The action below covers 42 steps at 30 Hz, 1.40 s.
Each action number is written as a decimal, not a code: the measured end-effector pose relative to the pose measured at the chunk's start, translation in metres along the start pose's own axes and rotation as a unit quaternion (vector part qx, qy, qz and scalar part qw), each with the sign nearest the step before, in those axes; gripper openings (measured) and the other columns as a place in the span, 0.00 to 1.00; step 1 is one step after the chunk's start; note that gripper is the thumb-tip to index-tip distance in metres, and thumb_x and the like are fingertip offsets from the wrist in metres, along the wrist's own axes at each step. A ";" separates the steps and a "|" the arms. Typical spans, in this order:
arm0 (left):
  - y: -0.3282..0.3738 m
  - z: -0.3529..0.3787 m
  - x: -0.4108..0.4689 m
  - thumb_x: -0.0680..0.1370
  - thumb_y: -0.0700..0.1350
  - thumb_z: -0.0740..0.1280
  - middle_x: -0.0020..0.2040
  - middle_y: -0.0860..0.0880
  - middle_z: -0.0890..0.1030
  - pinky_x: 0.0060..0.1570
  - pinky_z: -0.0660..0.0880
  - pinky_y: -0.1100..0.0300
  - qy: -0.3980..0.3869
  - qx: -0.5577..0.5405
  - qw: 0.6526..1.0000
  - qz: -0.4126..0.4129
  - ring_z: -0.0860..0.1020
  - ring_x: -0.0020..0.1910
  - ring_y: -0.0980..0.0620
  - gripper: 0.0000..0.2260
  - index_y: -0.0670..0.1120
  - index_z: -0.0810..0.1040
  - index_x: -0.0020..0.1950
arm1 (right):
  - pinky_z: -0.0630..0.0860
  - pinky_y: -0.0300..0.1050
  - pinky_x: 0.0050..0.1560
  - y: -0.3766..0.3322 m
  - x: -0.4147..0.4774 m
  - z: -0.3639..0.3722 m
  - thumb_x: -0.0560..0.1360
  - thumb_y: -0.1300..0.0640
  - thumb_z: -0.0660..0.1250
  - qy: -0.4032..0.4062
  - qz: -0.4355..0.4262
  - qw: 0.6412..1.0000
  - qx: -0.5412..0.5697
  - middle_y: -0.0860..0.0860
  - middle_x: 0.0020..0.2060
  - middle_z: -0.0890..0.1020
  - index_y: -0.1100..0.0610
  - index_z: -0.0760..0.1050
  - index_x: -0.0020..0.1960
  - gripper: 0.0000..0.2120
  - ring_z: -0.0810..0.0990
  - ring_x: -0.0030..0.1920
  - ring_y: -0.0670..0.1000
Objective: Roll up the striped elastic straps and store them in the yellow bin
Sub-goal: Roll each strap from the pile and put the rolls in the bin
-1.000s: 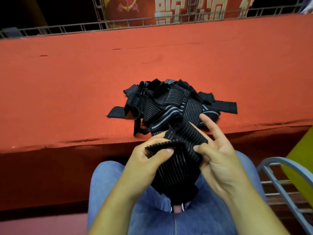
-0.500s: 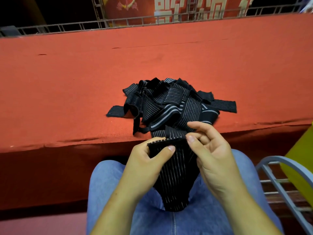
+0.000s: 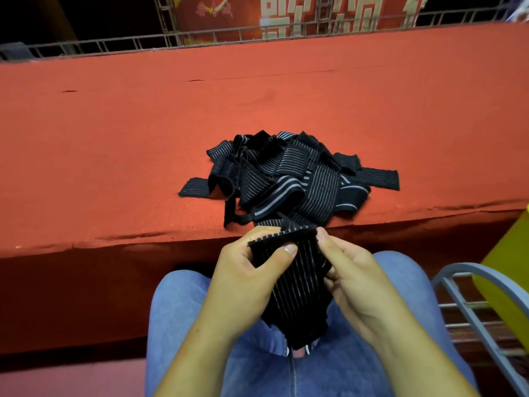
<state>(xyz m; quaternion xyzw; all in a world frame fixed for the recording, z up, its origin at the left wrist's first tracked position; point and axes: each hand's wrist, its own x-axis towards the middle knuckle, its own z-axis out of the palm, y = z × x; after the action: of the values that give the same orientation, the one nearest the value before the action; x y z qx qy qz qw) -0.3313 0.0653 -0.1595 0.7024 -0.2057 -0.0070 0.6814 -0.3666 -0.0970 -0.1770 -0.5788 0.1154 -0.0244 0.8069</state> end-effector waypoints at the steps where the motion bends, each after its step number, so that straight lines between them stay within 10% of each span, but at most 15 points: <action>1: -0.001 0.000 0.000 0.80 0.37 0.72 0.50 0.50 0.87 0.55 0.79 0.59 -0.001 0.000 1.000 -0.003 0.85 0.53 0.52 0.07 0.47 0.86 0.54 | 0.79 0.46 0.53 0.000 0.000 0.001 0.74 0.46 0.70 -0.005 -0.005 1.000 0.014 0.55 0.52 0.89 0.56 0.87 0.58 0.19 0.87 0.49 0.47; 5: -0.006 -0.001 -0.001 0.79 0.41 0.72 0.51 0.49 0.87 0.56 0.80 0.57 0.006 -0.002 1.000 -0.021 0.85 0.54 0.51 0.06 0.46 0.86 0.55 | 0.83 0.38 0.41 -0.006 0.002 0.000 0.77 0.63 0.69 0.025 -0.050 0.990 0.133 0.57 0.47 0.89 0.62 0.81 0.59 0.11 0.87 0.42 0.49; 19: -0.019 -0.014 0.010 0.83 0.43 0.67 0.52 0.51 0.88 0.61 0.79 0.51 0.141 0.002 0.986 -0.092 0.85 0.55 0.53 0.06 0.48 0.82 0.58 | 0.82 0.44 0.54 -0.021 0.005 -0.028 0.83 0.58 0.69 0.253 -0.262 0.931 -0.006 0.45 0.44 0.88 0.51 0.84 0.53 0.06 0.84 0.47 0.45; 25: -0.013 -0.015 0.011 0.85 0.43 0.64 0.48 0.55 0.88 0.51 0.78 0.62 0.154 -0.006 0.984 -0.091 0.85 0.50 0.59 0.07 0.49 0.82 0.55 | 0.82 0.37 0.50 -0.020 0.001 -0.018 0.84 0.61 0.67 0.184 -0.233 0.953 -0.053 0.49 0.46 0.89 0.54 0.85 0.57 0.08 0.86 0.47 0.44; 33: -0.005 -0.003 0.011 0.87 0.44 0.57 0.58 0.50 0.87 0.72 0.72 0.43 0.084 -0.082 0.984 -0.134 0.82 0.63 0.51 0.14 0.50 0.83 0.61 | 0.80 0.34 0.48 -0.009 -0.004 0.009 0.80 0.65 0.70 0.063 -0.208 0.975 -0.051 0.49 0.43 0.89 0.57 0.84 0.52 0.06 0.85 0.45 0.43; 42: -0.020 0.003 0.008 0.85 0.45 0.61 0.66 0.42 0.82 0.71 0.74 0.46 0.046 -0.219 0.962 -0.157 0.79 0.69 0.44 0.16 0.41 0.78 0.70 | 0.80 0.42 0.38 -0.006 -0.008 0.022 0.72 0.52 0.74 0.078 -0.160 0.984 0.028 0.62 0.42 0.87 0.59 0.81 0.52 0.13 0.83 0.40 0.53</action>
<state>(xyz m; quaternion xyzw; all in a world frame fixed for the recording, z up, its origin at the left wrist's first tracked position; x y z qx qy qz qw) -0.3197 0.0595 -0.1773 0.5593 -0.0546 -0.1267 0.8174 -0.3692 -0.0775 -0.1640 -0.5633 0.0832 -0.2009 0.7971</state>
